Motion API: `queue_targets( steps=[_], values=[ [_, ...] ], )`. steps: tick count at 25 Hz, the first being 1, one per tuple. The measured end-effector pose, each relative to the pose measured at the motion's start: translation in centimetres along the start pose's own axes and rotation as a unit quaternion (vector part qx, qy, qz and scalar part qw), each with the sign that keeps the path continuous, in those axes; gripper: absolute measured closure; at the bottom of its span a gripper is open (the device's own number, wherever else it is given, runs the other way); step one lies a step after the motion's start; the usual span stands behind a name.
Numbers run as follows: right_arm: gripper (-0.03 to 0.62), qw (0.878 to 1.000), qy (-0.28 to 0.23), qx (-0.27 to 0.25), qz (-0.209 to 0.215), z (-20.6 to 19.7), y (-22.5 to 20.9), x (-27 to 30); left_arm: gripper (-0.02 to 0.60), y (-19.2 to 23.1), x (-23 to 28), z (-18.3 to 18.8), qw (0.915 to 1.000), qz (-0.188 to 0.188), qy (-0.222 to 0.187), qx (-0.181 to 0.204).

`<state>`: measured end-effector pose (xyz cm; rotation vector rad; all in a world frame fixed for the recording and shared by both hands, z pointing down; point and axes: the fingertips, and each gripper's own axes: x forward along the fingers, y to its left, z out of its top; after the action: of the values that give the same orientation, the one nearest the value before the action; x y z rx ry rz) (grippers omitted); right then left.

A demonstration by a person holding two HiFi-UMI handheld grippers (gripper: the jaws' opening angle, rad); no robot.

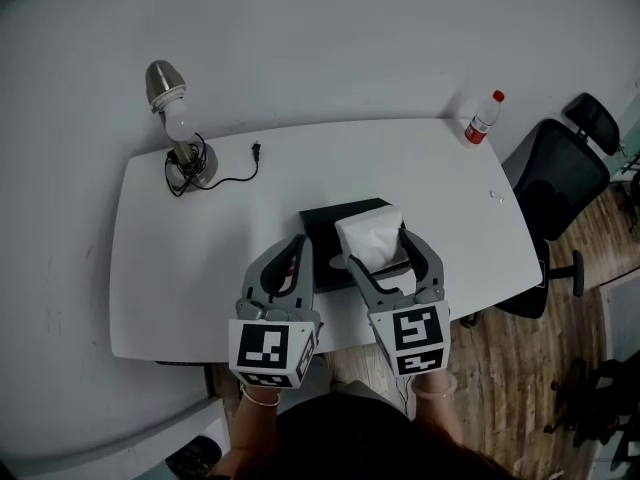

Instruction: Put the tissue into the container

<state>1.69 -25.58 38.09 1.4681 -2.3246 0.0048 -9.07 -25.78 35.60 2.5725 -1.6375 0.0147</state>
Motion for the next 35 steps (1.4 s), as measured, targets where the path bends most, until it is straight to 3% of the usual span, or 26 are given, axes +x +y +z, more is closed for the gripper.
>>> queue_targets(
  steps=[15,35],
  values=[
    [0.237,0.997,0.070,0.011,-0.002,-3.0,0.4,3.1,0.554,1.6,2.2,-1.8,0.9994,-0.020,0.020,-0.018],
    [0.237,0.987,0.159,0.026,0.008,-7.6,0.9,5.5,0.554,2.8,3.0,-4.9,0.9977,-0.017,0.053,-0.039]
  ],
)
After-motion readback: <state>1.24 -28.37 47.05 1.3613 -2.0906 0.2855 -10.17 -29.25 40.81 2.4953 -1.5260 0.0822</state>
